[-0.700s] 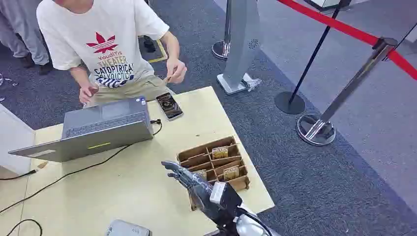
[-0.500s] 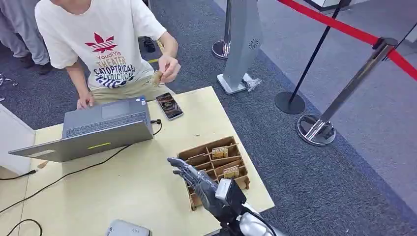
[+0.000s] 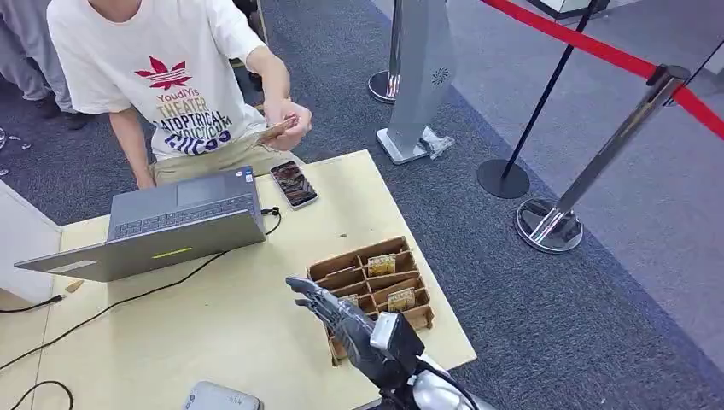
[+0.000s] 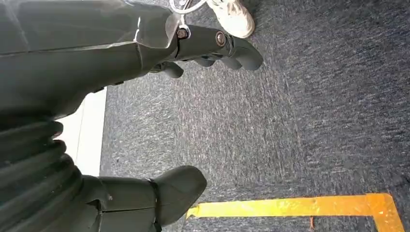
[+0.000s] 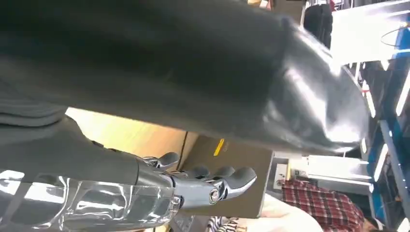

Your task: Pass the card to the sensor for recognition and then transmit it.

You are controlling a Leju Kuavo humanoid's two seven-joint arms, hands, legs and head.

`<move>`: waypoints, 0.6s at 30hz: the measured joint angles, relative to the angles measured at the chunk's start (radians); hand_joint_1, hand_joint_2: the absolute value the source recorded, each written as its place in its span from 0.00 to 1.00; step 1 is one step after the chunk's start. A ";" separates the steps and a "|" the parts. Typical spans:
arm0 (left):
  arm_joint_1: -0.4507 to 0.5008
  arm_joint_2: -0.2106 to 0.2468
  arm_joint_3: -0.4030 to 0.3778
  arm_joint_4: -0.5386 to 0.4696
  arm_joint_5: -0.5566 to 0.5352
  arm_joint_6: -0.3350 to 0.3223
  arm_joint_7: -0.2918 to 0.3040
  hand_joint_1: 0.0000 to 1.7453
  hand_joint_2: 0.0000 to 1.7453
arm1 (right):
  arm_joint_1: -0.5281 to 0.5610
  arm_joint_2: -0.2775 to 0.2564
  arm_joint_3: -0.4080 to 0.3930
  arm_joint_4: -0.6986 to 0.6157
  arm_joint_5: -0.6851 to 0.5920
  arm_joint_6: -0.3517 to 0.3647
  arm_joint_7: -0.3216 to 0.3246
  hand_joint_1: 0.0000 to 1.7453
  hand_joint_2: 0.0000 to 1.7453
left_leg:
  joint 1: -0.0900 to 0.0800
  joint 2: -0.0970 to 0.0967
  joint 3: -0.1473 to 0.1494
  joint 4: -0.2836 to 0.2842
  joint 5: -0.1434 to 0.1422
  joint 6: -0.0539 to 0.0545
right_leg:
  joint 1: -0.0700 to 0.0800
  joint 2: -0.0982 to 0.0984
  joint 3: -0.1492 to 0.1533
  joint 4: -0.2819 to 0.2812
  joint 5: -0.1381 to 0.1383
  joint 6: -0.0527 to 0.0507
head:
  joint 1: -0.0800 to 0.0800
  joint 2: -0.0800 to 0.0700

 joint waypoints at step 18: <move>0.012 0.000 0.002 0.000 0.037 0.019 -0.010 0.00 1.00 | -0.119 0.075 0.065 0.004 0.274 -0.149 0.033 0.00 1.00 | 0.000 0.000 0.000 0.000 0.000 0.000 | 0.000 0.000 0.000 0.001 0.000 0.000 | 0.000 0.000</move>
